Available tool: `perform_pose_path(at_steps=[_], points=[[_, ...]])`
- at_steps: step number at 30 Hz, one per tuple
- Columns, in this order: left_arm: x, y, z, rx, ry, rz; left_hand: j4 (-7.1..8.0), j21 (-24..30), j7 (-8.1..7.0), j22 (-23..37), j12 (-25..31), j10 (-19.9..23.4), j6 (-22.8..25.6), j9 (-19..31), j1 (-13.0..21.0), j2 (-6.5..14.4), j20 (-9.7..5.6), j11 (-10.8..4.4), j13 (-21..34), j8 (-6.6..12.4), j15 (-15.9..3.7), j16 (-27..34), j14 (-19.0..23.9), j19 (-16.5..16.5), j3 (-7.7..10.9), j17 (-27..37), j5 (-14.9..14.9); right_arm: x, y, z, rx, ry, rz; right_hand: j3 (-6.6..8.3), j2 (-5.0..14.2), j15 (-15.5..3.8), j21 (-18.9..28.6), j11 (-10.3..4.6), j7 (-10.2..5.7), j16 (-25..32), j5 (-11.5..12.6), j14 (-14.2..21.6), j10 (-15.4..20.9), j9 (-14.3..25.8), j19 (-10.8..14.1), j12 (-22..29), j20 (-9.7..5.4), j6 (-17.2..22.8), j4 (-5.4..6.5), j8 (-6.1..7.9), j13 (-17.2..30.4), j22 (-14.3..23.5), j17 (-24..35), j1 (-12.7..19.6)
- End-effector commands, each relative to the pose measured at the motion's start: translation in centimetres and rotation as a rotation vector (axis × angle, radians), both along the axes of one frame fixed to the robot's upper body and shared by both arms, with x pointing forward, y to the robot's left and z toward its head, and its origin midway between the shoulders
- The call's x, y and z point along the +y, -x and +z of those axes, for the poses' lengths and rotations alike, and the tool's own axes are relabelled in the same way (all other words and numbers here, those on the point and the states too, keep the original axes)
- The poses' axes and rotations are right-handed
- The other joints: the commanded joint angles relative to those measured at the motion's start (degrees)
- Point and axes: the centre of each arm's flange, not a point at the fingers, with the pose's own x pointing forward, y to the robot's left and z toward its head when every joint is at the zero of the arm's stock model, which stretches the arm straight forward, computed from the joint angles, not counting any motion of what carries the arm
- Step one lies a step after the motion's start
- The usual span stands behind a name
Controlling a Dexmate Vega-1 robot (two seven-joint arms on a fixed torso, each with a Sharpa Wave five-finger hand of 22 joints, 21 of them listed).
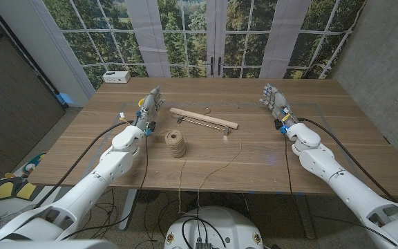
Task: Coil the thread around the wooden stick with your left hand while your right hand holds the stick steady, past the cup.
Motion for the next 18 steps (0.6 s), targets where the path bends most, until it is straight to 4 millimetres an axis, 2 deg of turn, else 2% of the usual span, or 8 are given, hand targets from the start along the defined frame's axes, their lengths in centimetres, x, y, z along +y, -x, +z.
perform_pose_path(at_steps=[1, 4, 6, 12, 18], points=[[-0.3, 0.1, -0.7, 0.011, 0.003, 0.003, -0.06, 0.22, -0.08, 0.1, 0.24, -5.79, -4.7, 0.08, 0.64, 3.09, 0.2, 0.16, 0.1, 0.29, 0.07, 0.31, -6.08, -1.3, 0.47, 0.27, 0.35, 0.2, 0.6, 1.6, -0.046, 0.086, -0.073, 1.17, 0.38, 1.23, -0.29, 0.28, -0.5, 0.52, 0.33, 1.27, 1.69, 0.23, 1.32, 0.85, 1.33, 1.76, -1.37, 0.53, 0.28, 0.2, -0.12, 2.43], [-0.2, 0.2, -0.9, 0.013, 0.005, 0.002, -0.08, 0.2, -0.08, 0.1, 0.25, -5.75, -4.62, 0.08, 0.66, 3.05, 0.19, 0.18, 0.11, 0.32, 0.12, 0.32, -6.03, -1.27, 0.48, 0.25, 0.35, 0.4, 1.2, 2.1, -0.072, 0.13, -0.122, 1.57, 0.79, 2.91, -0.67, 0.72, -1.05, 1.06, -0.02, 2.88, 3.23, 0.27, 2.01, 1.27, 2.89, 2.92, -2.17, 0.74, 0.33, 0.28, -0.03, 3.58], [-0.3, 0.2, -1.0, 0.016, 0.003, 0.0, -0.12, 0.17, -0.11, 0.1, 0.32, -5.54, -4.49, 0.08, 0.68, 2.98, 0.21, 0.14, 0.11, 0.37, 0.08, 0.34, -5.96, -1.21, 0.5, 0.24, 0.35, 0.6, 1.6, 2.5, -0.088, 0.158, -0.15, 1.58, 0.97, 3.16, -0.97, 0.89, -2.2, 1.64, -0.4, 4.34, 4.59, 0.32, 2.68, 1.6, 3.85, 4.73, -2.46, 1.15, 0.41, 0.36, 0.23, 4.02], [-0.3, 0.3, -1.1, 0.014, 0.006, -0.003, -0.18, 0.15, -0.07, 0.09, 0.36, -5.38, -4.21, 0.09, 0.74, 2.9, 0.35, 0.2, 0.11, 0.47, 0.12, 0.36, -5.87, -1.06, 0.55, 0.21, 0.34, 1.4, 2.6, 3.6, -0.132, 0.269, -0.231, 1.93, 1.22, 2.67, -1.26, 1.15, -2.61, 2.71, -0.65, 7.15, 6.08, 0.37, 3.64, 1.9, 4.42, 5.66, -3.2, 1.11, 0.51, 0.44, 0.45, 5.17], [-0.3, 0.3, -1.3, 0.019, 0.012, -0.005, -0.24, 0.11, -0.04, 0.09, 0.36, -5.3, -4.04, 0.09, 0.79, 2.85, 0.57, 0.3, 0.12, 0.52, 0.24, 0.39, -5.73, -0.95, 0.59, 0.19, 0.34, 2.3, 3.8, 4.7, -0.158, 0.39, -0.308, 2.24, 1.43, 2.24, -1.45, 0.97, -3.11, 3.14, -0.75, 8.28, 7.04, 0.4, 4.17, 2.09, 4.6, 6.93, -3.67, 1.37, 0.56, 0.47, 0.57, 6.0]])
